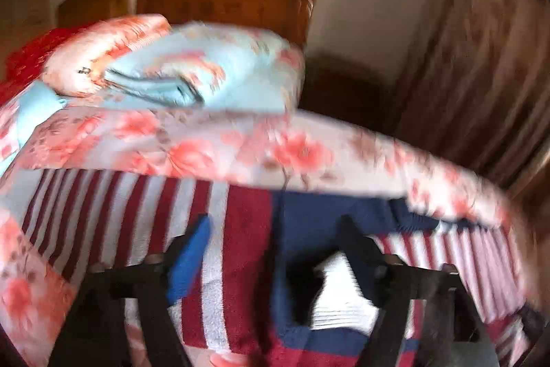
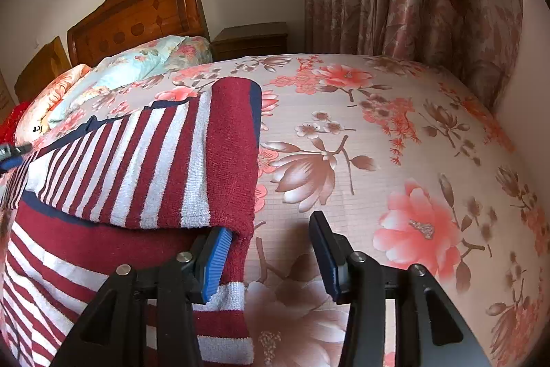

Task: Fold small clothes
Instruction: 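Fold the held sleeve across the sweater body with the right gripper and release, then grasp the other sleeve's grey cuff with the left gripper and fold it across the body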

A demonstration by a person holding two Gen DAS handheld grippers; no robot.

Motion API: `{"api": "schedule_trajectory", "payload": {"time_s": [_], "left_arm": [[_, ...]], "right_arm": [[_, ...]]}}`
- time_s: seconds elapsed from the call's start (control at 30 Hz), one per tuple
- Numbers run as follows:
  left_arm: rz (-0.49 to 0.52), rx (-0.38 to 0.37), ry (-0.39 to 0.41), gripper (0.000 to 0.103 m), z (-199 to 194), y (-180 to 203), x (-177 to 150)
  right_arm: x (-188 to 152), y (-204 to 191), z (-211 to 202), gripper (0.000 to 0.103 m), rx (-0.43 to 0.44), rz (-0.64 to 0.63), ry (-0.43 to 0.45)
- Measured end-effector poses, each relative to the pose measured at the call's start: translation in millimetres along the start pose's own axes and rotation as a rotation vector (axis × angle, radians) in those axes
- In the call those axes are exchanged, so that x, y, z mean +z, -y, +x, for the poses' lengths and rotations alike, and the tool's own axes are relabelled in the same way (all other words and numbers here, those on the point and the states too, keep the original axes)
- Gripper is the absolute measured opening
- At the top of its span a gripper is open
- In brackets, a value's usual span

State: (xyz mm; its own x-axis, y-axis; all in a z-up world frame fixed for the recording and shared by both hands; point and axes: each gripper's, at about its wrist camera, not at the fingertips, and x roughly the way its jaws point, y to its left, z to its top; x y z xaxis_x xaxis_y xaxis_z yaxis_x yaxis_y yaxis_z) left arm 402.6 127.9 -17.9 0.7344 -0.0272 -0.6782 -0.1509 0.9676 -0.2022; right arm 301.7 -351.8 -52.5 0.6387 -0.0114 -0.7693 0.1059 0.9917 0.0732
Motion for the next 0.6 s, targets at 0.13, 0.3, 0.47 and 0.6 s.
{"api": "schedule_trajectory", "payload": {"time_s": [0.13, 0.3, 0.47, 0.6], "left_arm": [[0.101, -0.203, -0.061, 0.103, -3.9, 31.3, -16.8], [0.242, -0.145, -0.241, 0.103, 35.9, 62.2, -49.6], [0.13, -0.2, -0.122, 0.103, 11.7, 40.1, -40.2], [-0.074, -0.275, -0.152, 0.103, 21.6, -3.0, -19.3]], "right_arm": [[0.1, 0.6, 0.7, 0.048, -0.008, -0.008, -0.002], [-0.1, -0.1, 0.4, 0.048, 0.0, -0.001, -0.001], [-0.4, 1.3, 0.2, 0.048, 0.008, 0.007, 0.001], [-0.7, 1.9, 0.0, 0.048, 0.013, 0.01, 0.002]]}}
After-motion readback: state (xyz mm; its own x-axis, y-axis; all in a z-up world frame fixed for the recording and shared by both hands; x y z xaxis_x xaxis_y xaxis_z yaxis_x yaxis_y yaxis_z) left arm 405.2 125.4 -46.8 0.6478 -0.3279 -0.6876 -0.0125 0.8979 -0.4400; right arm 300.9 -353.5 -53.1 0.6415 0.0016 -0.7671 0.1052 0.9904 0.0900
